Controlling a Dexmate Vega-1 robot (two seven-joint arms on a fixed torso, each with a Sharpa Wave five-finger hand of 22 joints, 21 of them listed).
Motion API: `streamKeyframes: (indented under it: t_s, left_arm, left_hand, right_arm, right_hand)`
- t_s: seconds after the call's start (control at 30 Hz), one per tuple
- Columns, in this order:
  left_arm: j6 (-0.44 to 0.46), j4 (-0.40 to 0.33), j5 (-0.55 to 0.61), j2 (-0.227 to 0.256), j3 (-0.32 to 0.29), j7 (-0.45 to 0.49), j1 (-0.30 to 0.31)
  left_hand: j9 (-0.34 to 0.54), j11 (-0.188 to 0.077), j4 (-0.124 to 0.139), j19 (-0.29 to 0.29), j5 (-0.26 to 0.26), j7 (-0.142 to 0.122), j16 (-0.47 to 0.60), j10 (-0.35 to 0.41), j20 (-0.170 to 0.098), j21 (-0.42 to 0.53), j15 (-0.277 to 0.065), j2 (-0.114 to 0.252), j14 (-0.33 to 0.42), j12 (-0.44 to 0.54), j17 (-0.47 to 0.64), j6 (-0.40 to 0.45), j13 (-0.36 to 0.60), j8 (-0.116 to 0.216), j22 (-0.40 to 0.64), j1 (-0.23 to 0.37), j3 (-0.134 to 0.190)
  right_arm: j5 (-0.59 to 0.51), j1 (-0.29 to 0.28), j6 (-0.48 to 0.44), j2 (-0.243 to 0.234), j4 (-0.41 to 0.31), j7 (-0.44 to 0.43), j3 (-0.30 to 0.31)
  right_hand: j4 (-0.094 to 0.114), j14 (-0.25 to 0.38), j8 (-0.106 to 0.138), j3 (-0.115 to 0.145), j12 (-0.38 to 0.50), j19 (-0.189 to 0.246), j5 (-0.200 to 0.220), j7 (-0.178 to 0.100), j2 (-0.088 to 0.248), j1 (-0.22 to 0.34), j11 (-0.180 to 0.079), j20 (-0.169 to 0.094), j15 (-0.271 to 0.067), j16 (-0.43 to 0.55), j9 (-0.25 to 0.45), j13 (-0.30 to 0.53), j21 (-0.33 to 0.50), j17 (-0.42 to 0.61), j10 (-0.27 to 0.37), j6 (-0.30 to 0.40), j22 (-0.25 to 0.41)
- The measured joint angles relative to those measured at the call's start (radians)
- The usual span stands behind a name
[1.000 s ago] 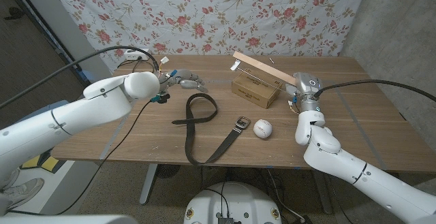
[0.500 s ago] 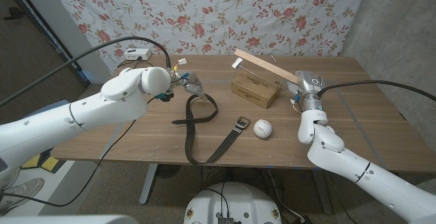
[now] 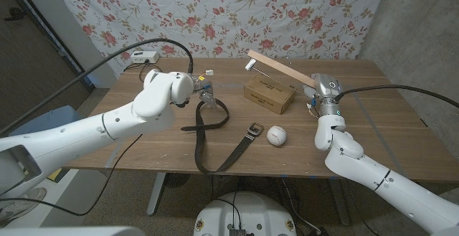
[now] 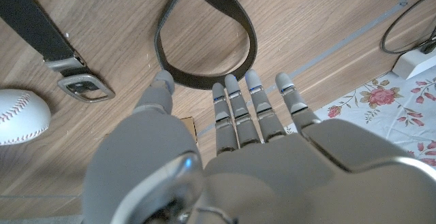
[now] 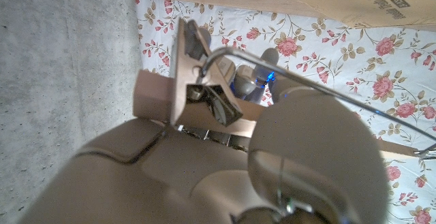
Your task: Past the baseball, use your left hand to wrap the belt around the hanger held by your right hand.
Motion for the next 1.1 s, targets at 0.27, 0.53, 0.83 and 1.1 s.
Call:
streamKeyframes:
  t_s: [0.27, 0.53, 0.83, 1.1]
  left_arm:
    - [-0.073, 0.057, 0.269, -0.094, -0.014, -0.181, 0.046]
    - [-0.173, 0.103, 0.463, -0.184, -0.067, -0.301, 0.115]
    - [-0.346, 0.137, 0.67, -0.265, -0.129, -0.405, 0.187]
    - [-0.435, 0.164, 0.747, -0.318, -0.157, -0.436, 0.232]
  left_hand:
    - [0.003, -0.004, 0.006, 0.022, 0.0, 0.01, 0.043, 0.04, 0.008, 0.016, -0.012, 0.009, 0.04, 0.046, 0.025, 0.063, 0.023, 0.004, 0.0, 0.009, -0.026]
    - [0.004, -0.014, 0.004, 0.038, 0.0, 0.013, 0.074, 0.082, 0.005, 0.026, -0.018, 0.015, 0.073, 0.084, 0.046, 0.109, 0.042, 0.004, 0.005, 0.026, -0.04]
    - [0.004, -0.009, 0.004, 0.046, -0.005, 0.013, 0.088, 0.088, 0.007, 0.034, -0.018, 0.015, 0.079, 0.096, 0.056, 0.123, 0.053, 0.004, 0.005, 0.034, -0.056]
    - [0.004, -0.009, 0.003, 0.047, -0.005, 0.013, 0.097, 0.088, 0.007, 0.034, -0.018, 0.01, 0.079, 0.104, 0.061, 0.123, 0.06, 0.004, 0.005, 0.039, -0.064]
  right_arm:
    - [0.008, 0.001, 0.023, 0.004, 0.018, -0.007, 0.007]
    - [0.015, -0.01, 0.04, 0.002, 0.022, -0.017, 0.017]
    - [0.017, -0.044, 0.053, -0.014, 0.002, -0.026, 0.038]
    - [0.022, -0.062, 0.073, -0.022, -0.006, -0.034, 0.052]
  right_hand:
    - [0.0, -0.006, 0.007, 0.0, 0.013, -0.005, 0.0, -0.001, 0.0, 0.0, -0.001, 0.005, 0.002, 0.008, -0.004, 0.0, 0.0, 0.0, 0.001, -0.001, -0.005]
    - [0.0, -0.007, 0.007, 0.0, 0.029, -0.005, 0.0, -0.001, 0.0, 0.0, -0.002, 0.005, 0.004, 0.009, -0.009, 0.0, 0.008, 0.0, 0.001, -0.001, -0.01]
    - [0.001, -0.007, 0.013, 0.007, 0.044, -0.009, 0.0, -0.001, 0.0, 0.0, -0.002, 0.002, 0.004, 0.01, -0.009, 0.0, 0.008, 0.0, 0.001, -0.001, -0.014]
    - [0.001, -0.012, 0.014, 0.007, 0.055, -0.009, 0.0, -0.001, 0.0, 0.0, -0.002, 0.002, 0.009, 0.019, -0.018, 0.0, 0.016, 0.0, 0.001, -0.001, -0.014]
